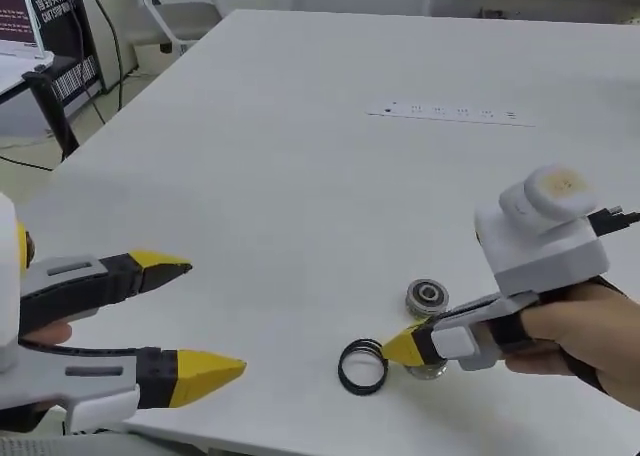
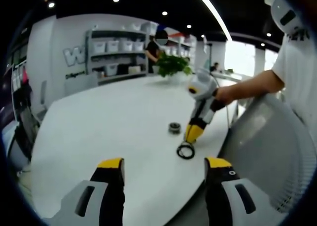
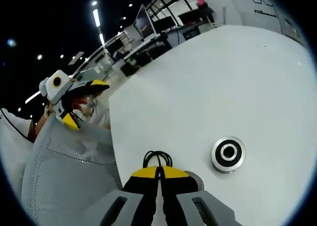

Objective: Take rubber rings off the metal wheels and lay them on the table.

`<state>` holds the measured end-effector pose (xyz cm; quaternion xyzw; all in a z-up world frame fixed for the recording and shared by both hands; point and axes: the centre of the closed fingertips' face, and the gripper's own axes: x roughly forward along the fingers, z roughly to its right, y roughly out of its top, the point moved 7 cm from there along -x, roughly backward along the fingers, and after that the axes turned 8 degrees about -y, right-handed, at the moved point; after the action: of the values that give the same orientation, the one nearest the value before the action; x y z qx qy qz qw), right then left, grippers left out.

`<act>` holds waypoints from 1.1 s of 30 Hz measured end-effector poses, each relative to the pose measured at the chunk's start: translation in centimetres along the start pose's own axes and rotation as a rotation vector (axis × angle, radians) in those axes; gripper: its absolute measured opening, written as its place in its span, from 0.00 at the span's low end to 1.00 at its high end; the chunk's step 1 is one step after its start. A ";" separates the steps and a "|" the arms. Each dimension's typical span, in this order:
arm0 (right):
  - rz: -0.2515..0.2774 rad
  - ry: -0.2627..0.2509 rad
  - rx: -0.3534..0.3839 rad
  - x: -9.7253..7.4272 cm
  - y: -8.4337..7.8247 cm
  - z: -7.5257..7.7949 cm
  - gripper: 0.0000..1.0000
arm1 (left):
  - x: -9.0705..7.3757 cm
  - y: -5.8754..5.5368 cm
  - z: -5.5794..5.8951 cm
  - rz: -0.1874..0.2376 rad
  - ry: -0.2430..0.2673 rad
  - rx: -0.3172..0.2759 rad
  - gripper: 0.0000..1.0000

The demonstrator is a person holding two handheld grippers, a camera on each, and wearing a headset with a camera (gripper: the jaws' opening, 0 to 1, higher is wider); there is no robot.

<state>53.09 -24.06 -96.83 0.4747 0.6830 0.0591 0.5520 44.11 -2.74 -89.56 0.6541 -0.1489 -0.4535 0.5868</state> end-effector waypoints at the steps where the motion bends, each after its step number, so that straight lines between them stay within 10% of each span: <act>1: 0.001 -0.004 -0.019 0.0 0.0 0.0 0.00 | 0.0 0.0 0.0 0.000 0.000 0.000 0.66; 33: 0.008 -0.063 -0.115 -0.5 0.4 -0.2 0.07 | -0.1 0.0 -0.1 0.003 0.005 0.003 0.66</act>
<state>53.13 -24.07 -96.16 0.4467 0.6588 0.0856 0.5992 44.11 -2.65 -89.52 0.6561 -0.1490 -0.4506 0.5867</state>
